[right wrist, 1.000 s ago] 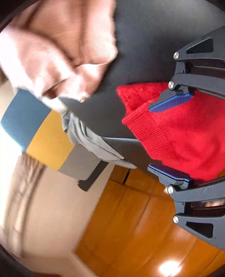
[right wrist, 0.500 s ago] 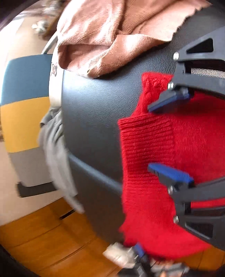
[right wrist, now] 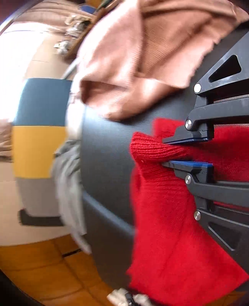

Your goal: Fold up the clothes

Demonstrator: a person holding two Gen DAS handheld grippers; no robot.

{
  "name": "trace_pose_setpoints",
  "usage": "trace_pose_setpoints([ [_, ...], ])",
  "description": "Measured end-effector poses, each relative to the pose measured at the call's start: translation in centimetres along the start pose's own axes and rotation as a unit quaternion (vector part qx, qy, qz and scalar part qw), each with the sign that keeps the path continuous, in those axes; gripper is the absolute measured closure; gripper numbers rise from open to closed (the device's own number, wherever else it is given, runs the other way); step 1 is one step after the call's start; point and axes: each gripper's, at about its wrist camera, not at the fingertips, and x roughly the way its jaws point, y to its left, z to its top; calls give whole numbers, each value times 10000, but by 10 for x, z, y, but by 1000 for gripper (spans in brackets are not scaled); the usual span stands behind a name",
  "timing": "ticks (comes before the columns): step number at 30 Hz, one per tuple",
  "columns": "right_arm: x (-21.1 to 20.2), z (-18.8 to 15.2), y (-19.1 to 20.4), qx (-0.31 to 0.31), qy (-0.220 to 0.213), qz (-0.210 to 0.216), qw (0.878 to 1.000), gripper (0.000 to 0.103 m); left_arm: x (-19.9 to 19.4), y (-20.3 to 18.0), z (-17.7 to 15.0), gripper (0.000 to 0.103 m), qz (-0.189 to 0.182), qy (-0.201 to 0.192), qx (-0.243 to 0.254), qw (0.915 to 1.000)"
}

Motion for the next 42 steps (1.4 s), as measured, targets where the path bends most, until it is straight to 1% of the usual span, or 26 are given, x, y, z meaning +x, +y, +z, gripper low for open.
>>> trace_pose_setpoints([
  [1, 3, -5, -2, 127, -62, 29, 9999, 84, -4, 6, -3, 98, -104, -38, -132, 9999],
  [2, 2, -6, -4, 222, -150, 50, 9996, 84, -8, 12, -6, 88, -208, -77, -265, 9994],
  [3, 0, -7, -5, 231, -155, 51, 9996, 82, -13, 18, -9, 81, -307, -116, -381, 9987],
  [5, 0, -8, -7, 199, -186, 63, 9996, 80, -27, 26, -14, 78, -412, -216, -358, 9983],
  [7, -1, -8, -11, 258, -218, 144, 9993, 79, -37, 30, -17, 74, -359, -214, -279, 9987],
  [9, -2, -9, -15, 383, -252, 243, 9987, 77, -39, 30, -20, 63, -507, -74, -122, 9986],
  [11, -7, -13, -16, 459, -290, 277, 9981, 74, -36, 27, -23, 58, -634, 119, 48, 9979],
  [12, -10, -16, -15, 462, -305, 257, 9981, 73, -31, 24, -23, 56, -636, 205, 145, 9977],
  [14, -11, -17, -11, 378, -318, 141, 9987, 71, -19, 14, -24, 56, -567, 411, 400, 9967],
  [16, -12, -18, -6, 294, -330, 25, 9990, 70, -5, 4, -22, 56, -463, 573, 554, 9957],
  [17, -12, -18, -5, 263, -333, -18, 9991, 70, 2, -1, -22, 58, -405, 683, 685, 9945],
  [19, -11, -17, -5, 269, -327, -11, 9991, 69, 12, -8, -20, 87, -198, 833, 856, 9926],
  [20, -11, -17, -6, 286, -321, 14, 9991, 69, 9, -11, -16, 97, -217, 750, 818, 9936],
  [22, -10, -16, -8, 318, -329, 52, 9989, 69, 2, -15, -9, 97, -269, 562, 736, 9953],
  [24, -12, -16, -9, 339, -387, 59, 9987, 71, -25, -20, 2, 97, -531, -4, 566, 9970],
  [25, -12, -17, -10, 378, -436, 78, 9983, 72, -32, -19, 6, 97, -556, -182, 502, 9970],
  [28, -10, -18, -14, 496, -439, 161, 9977, 72, -14, -10, 11, 97, -51, 34, 462, 9989],
  [29, -9, -18, -14, 500, -417, 177, 9977, 72, 4, -7, 8, 97, 57, 304, 425, 9986],
  [31, -8, -17, -15, 534, -398, 243, 9975, 71, 27, 0, -1, 97, 252, 566, 327, 9975],
  [33, -7, -18, -17, 575, -393, 290, 9972, 71, 36, 9, -8, 95, 44, 414, 92, 9991],
  [35, -5, -17, -17, 556, -386, 287, 9973, 70, 36, 13, -9, 95, -30, 319, -34, 9995],
  [36, -4, -17, -18, 567, -376, 297, 9972, 70, 35, 12, -10, 94, 0, 304, -12, 9995],
  [38, -4, -17, -19, 608, -375, 331, 9969, 69, 28, 9, -10, 92, 95, 313, -15, 9995],
  [40, -4, -18, -21, 644, -393, 371, 9965, 69, 17, 6, -8, 84, 240, 330, -52, 9992],
  [41, -4, -18, -21, 657, -400, 386, 9963, 69, 3, 1, -7, 81, 476, 135, -33, 9988],
  [42, -4, -18, -21, 662, -403, 389, 9962, 69, -12, -5, -7, 80, 594, -111, 68, 9982],
])
